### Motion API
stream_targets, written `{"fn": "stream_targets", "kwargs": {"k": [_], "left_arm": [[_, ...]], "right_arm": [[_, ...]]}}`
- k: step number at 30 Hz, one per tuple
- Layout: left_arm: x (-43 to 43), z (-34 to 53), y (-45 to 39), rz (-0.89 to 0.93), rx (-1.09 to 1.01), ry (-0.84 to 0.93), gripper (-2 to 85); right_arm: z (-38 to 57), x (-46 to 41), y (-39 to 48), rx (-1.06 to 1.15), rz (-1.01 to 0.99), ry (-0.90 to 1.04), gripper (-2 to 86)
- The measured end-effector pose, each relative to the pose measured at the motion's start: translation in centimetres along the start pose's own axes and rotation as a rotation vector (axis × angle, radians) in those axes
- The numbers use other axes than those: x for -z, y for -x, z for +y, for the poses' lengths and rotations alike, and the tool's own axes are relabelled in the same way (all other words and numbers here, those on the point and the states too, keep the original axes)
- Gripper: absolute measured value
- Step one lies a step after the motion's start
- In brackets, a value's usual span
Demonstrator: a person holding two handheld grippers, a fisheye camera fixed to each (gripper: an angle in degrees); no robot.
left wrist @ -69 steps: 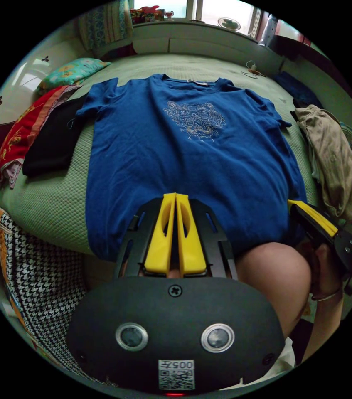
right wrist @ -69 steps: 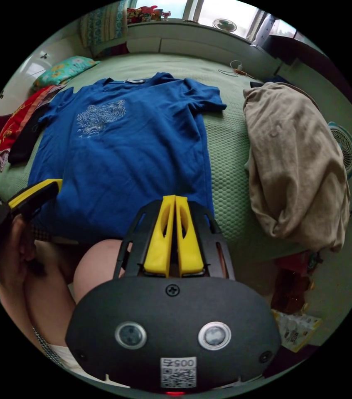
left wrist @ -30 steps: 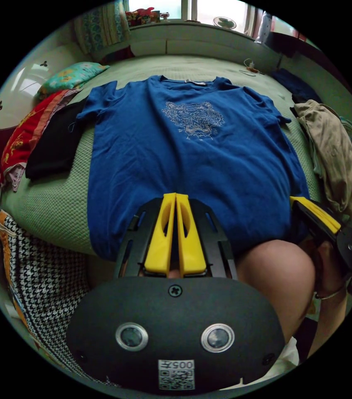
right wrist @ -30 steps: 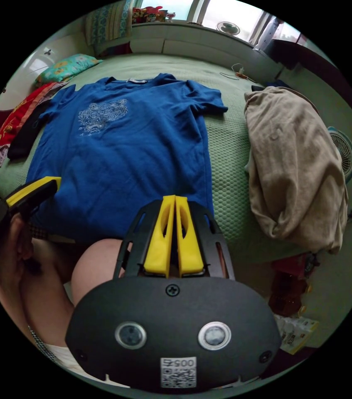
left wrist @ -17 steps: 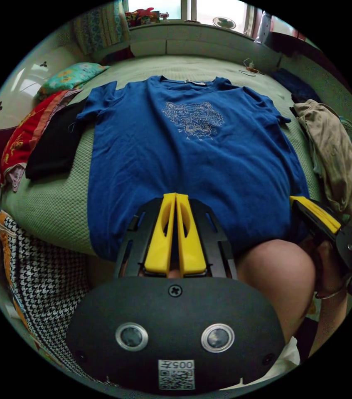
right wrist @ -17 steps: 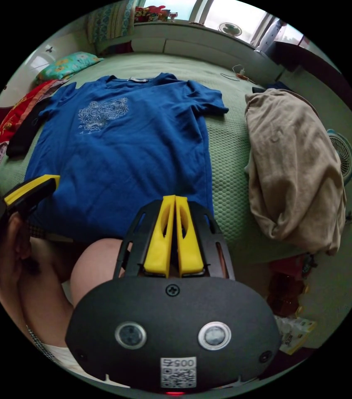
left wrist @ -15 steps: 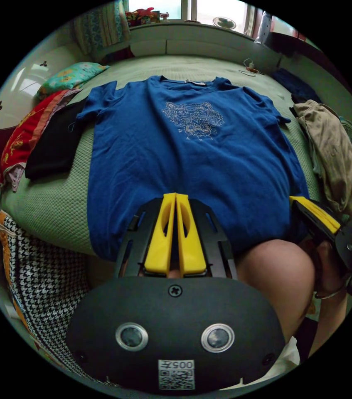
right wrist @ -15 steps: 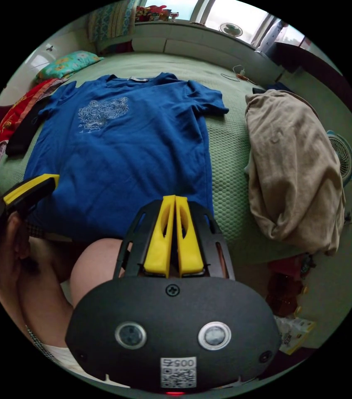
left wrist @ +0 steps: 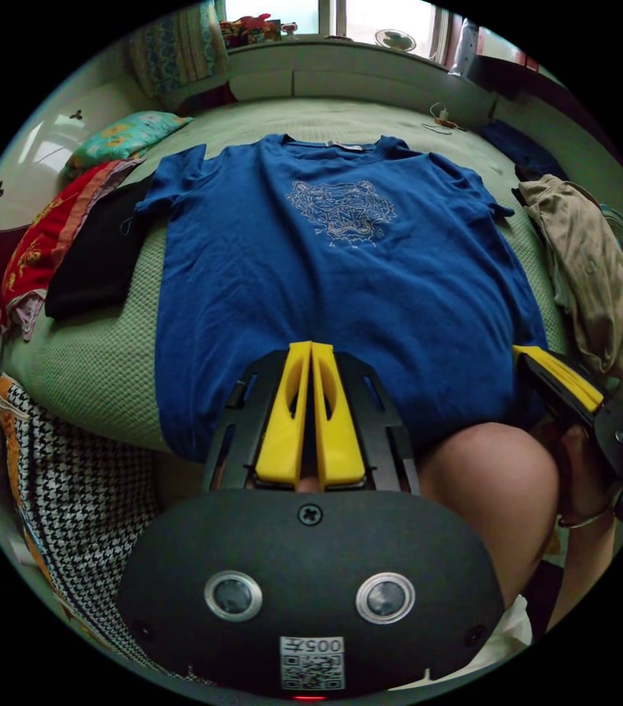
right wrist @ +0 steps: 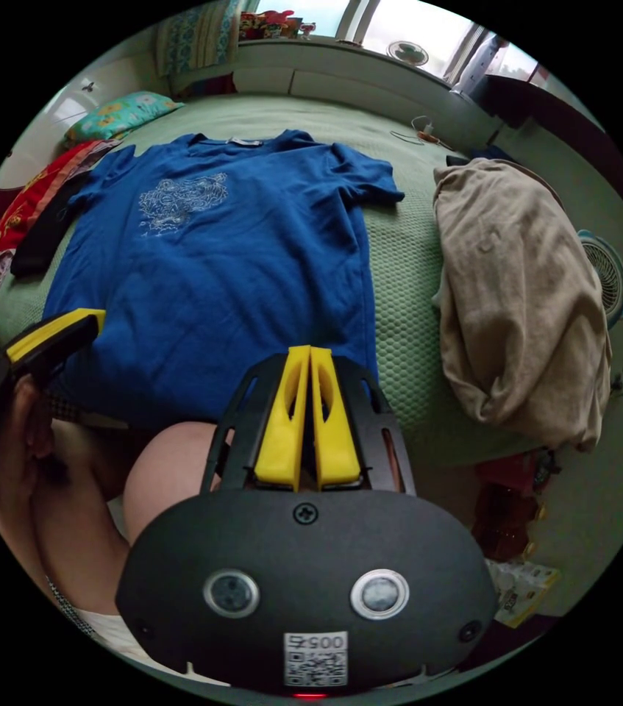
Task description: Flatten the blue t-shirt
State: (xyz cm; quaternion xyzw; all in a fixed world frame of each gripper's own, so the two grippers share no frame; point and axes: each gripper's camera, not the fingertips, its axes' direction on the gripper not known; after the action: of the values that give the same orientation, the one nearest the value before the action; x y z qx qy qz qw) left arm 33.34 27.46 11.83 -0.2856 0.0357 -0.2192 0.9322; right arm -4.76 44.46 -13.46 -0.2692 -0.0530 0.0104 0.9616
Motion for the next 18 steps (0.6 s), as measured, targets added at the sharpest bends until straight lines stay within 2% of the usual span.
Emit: {"fn": "stream_targets", "kwargs": {"k": [18], "left_arm": [[0.0,-0.3,-1.8,-0.012,-0.001,0.001,-0.6]], "right_arm": [[0.0,-0.6,-3.2,-0.023,-0.040,-0.004,-0.9]]}}
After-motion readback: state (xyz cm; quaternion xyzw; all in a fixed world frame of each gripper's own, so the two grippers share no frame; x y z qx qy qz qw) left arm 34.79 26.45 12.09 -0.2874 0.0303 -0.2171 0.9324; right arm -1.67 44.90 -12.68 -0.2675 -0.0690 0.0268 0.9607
